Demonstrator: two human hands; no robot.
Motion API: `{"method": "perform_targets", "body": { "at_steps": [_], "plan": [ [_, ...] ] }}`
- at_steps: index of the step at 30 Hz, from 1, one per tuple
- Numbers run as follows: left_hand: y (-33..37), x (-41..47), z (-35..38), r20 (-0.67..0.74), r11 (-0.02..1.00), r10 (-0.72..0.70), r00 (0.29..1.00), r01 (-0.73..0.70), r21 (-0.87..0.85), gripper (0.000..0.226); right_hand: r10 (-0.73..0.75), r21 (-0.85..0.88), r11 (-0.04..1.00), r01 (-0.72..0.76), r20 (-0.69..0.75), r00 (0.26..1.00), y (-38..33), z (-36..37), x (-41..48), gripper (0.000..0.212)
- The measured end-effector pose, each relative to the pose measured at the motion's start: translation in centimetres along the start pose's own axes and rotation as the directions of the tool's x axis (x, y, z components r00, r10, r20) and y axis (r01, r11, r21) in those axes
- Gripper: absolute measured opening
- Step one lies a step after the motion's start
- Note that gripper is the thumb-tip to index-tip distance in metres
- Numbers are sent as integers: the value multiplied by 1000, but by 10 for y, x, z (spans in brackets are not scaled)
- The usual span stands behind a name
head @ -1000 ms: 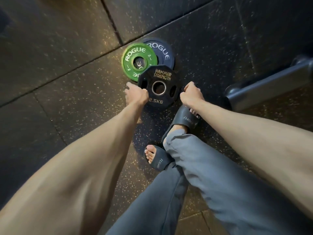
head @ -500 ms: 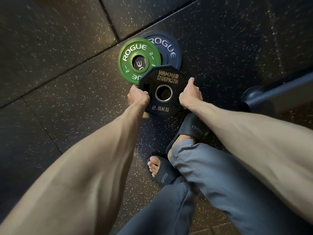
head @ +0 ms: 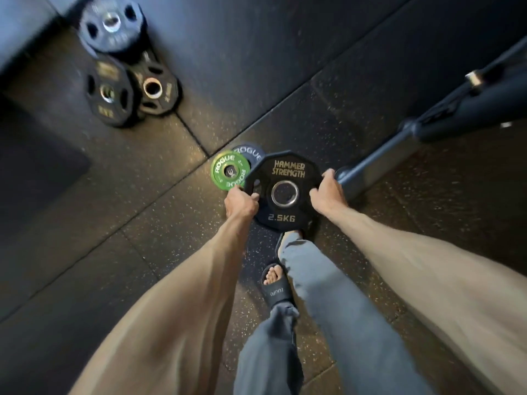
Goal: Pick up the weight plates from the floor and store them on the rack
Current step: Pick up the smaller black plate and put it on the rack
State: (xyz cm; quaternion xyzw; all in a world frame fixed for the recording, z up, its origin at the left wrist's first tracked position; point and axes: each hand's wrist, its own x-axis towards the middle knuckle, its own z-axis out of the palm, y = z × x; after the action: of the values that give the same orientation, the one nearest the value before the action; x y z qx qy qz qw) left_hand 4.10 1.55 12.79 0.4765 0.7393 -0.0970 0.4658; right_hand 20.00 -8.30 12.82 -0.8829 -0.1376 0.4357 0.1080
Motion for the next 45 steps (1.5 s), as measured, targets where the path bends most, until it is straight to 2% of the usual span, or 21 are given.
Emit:
{"method": "perform_targets", "body": {
  "at_steps": [4, 9, 13, 17, 22, 25, 31, 36, 45],
  "plan": [
    [34, -108, -41, 25, 996, 88, 996, -89, 7, 37, -4, 170, 985, 23, -116, 993, 4, -82, -103, 38],
    [66, -227, -62, 75, 974, 195, 978, -202, 100, 37, 107, 342, 939, -26, -218, 970, 29, -171, -221, 36],
    [88, -301, -53, 203, 959, 243, 949, -267, 100, 41, 168, 462, 887, -19, -284, 944, 67, -231, -295, 39],
    [107, -387, -26, 218, 909, 350, 911, -387, 156, 36, 245, 594, 805, 6, -340, 908, 120, -277, -350, 36],
    [120, -483, 40, 283, 821, 492, 824, -547, 163, 39, 338, 743, 665, 79, -394, 855, 207, -318, -395, 37],
    [126, -535, 95, 320, 781, 540, 779, -605, 154, 37, 426, 814, 569, 116, -413, 805, 262, -343, -409, 33],
    [153, -638, 214, 364, 759, 574, 734, -644, 102, 32, 568, 885, 405, 231, -441, 695, 371, -411, -409, 22],
    [192, -698, 293, 382, 728, 617, 688, -684, 56, 33, 622, 886, 370, 281, -461, 634, 435, -487, -392, 23],
    [295, -743, 419, 438, 655, 656, 614, -752, 73, 30, 695, 914, 268, 304, -402, 595, 504, -599, -317, 24]
  ]
}}
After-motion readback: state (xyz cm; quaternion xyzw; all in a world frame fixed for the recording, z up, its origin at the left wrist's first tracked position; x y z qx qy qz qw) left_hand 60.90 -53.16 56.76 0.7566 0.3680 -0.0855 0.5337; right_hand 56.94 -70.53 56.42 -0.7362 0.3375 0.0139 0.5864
